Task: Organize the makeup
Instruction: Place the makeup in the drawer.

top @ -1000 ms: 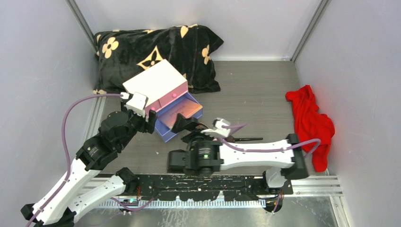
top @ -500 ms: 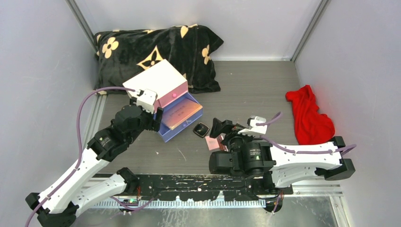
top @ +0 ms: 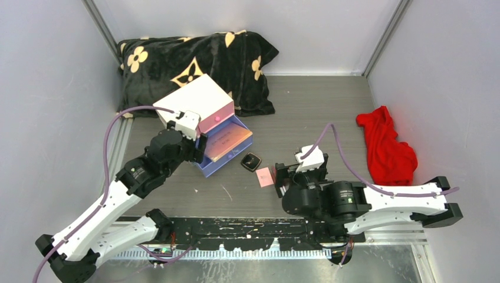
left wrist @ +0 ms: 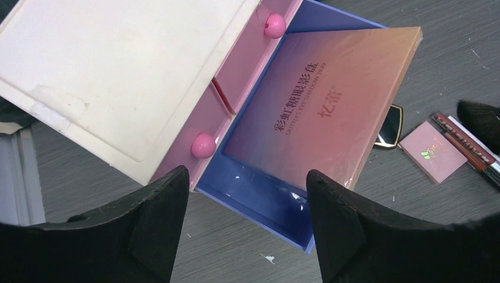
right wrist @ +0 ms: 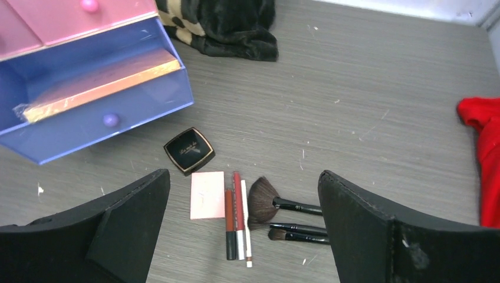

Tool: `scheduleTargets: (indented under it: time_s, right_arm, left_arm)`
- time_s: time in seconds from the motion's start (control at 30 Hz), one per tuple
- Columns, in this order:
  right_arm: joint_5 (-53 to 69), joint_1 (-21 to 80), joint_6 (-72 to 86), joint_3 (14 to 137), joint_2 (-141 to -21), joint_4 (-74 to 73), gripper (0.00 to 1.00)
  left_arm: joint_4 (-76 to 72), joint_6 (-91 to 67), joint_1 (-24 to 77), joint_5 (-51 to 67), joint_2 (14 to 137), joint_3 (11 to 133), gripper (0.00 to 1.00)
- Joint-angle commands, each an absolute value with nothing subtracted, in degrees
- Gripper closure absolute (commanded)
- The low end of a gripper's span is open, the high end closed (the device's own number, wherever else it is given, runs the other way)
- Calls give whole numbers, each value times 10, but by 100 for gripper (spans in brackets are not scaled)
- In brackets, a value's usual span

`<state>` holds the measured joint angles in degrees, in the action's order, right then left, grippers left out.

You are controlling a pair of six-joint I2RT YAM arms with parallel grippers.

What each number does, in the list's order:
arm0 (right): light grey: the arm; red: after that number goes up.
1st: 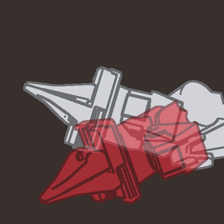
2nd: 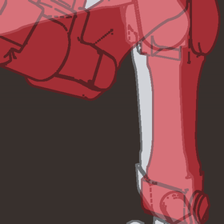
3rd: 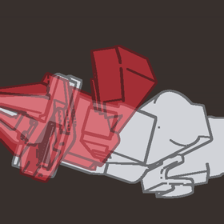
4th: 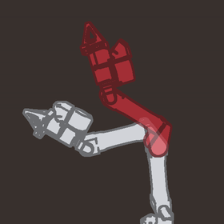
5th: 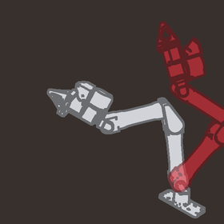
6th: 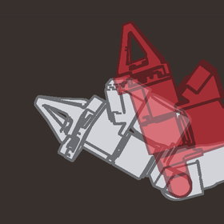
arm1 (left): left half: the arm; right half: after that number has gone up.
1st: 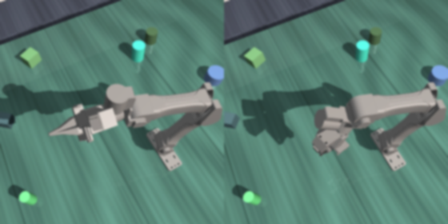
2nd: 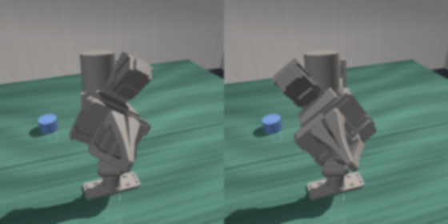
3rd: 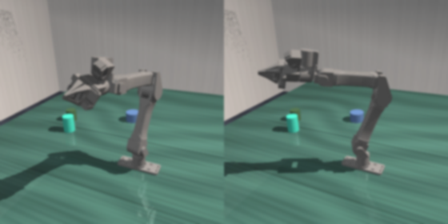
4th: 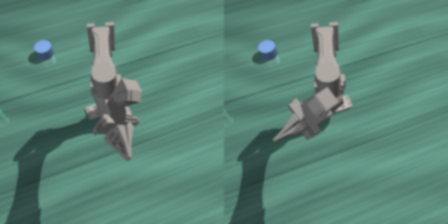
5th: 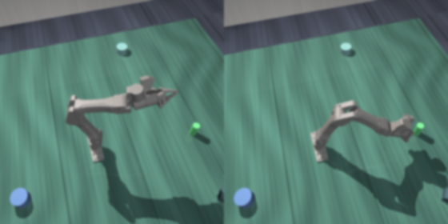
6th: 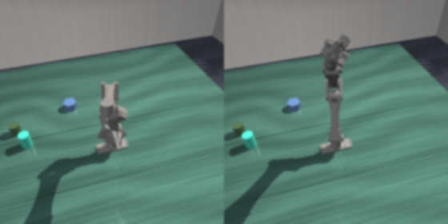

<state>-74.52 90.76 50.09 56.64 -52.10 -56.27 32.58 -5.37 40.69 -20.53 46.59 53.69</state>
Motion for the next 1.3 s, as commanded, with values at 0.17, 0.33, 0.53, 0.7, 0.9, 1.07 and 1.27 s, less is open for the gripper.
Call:
scheduleTargets:
  time_s: [0.17,0.33,0.53,0.7,0.9,1.07,1.27]
  right_arm:
    - [-622,902,-7,524,-425,-209,0]
    - [-632,882,-36,563,-426,-228,0]
    - [-632,833,-50,587,-379,-218,0]
    - [-623,831,-81,651,-363,-242,0]
    - [-627,830,-165,790,-444,-306,0]
    - [-618,830,-321,800,-483,-195,0]
    - [-400,831,-254,855,-451,-242,0]
  left_arm:
    - [258,-56,405,-176,467,523,27]
    - [249,-55,405,-169,476,523,27]
    - [245,-56,405,-164,481,525,27]
    - [240,-48,405,-174,481,528,27]
    - [238,-46,405,-181,480,530,27]
    - [233,-52,405,-178,481,525,27]
    - [236,-50,405,-177,485,529,27]
